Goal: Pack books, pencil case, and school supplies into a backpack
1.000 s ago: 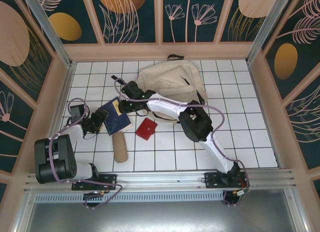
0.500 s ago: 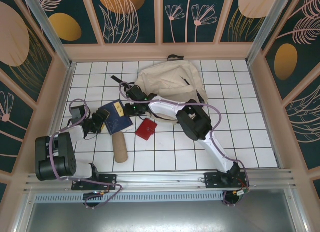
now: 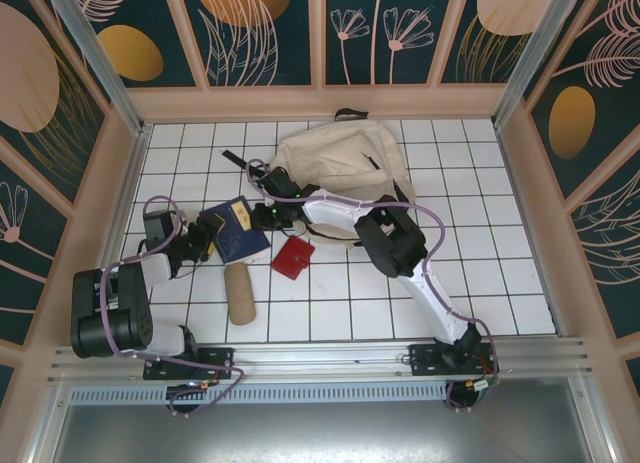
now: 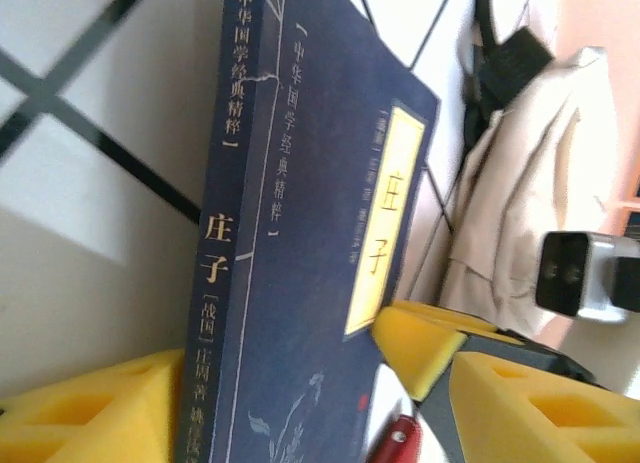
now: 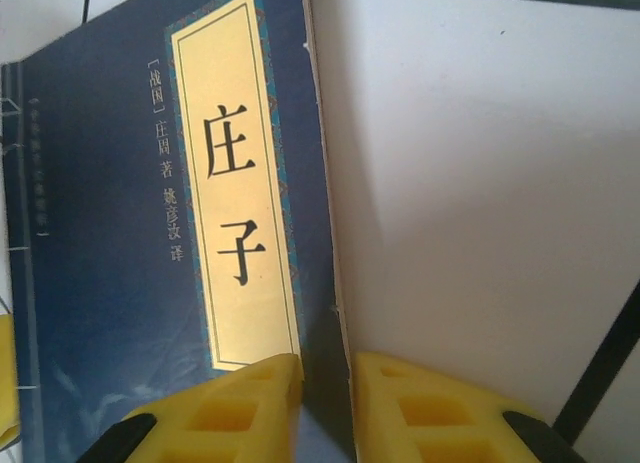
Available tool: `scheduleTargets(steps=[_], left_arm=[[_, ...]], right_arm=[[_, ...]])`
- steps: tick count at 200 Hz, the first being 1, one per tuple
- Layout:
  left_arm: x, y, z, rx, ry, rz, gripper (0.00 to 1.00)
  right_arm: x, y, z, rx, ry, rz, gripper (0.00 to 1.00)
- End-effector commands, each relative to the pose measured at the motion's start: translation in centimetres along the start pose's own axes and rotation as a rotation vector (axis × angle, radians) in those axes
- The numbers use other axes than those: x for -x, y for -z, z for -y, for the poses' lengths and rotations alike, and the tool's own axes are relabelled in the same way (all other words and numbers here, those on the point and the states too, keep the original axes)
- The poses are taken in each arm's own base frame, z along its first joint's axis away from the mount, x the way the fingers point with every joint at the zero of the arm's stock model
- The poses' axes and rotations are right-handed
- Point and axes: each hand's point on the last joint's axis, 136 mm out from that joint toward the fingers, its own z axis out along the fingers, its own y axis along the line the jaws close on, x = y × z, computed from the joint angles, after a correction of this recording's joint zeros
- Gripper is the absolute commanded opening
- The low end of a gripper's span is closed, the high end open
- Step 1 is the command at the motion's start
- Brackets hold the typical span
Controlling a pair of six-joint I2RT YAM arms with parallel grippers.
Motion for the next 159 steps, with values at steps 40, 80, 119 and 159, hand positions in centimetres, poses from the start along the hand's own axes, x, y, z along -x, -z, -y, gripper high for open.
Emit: scheduleTargets(steps=[40,80,119,159], left_arm=[[-1.0,-0.1,2.1,-0.066,-0.040,-0.049,0.59],[-1.1,-0.3,0.7,-0.018,-0.014,-0.033,0.38],[0.2,0.6,1.9,-0.008,-0.047,0.030,0.12],[1.8,2.8,5.6,-0.069,-0.096,0.130,0.02]], right_arm=[[-2.9,-1.3,3.7,-0.066,-0.089,-0.093,0.22],[-2.4,-0.8,3.0,-0.037,-0.086,-0.085,0.22],[0.3,1.6,-1.3,0.066,-0.045,-0.035,0.28],[4.2,7.0,-7.2,0.201,0.036,0.101,0.48]])
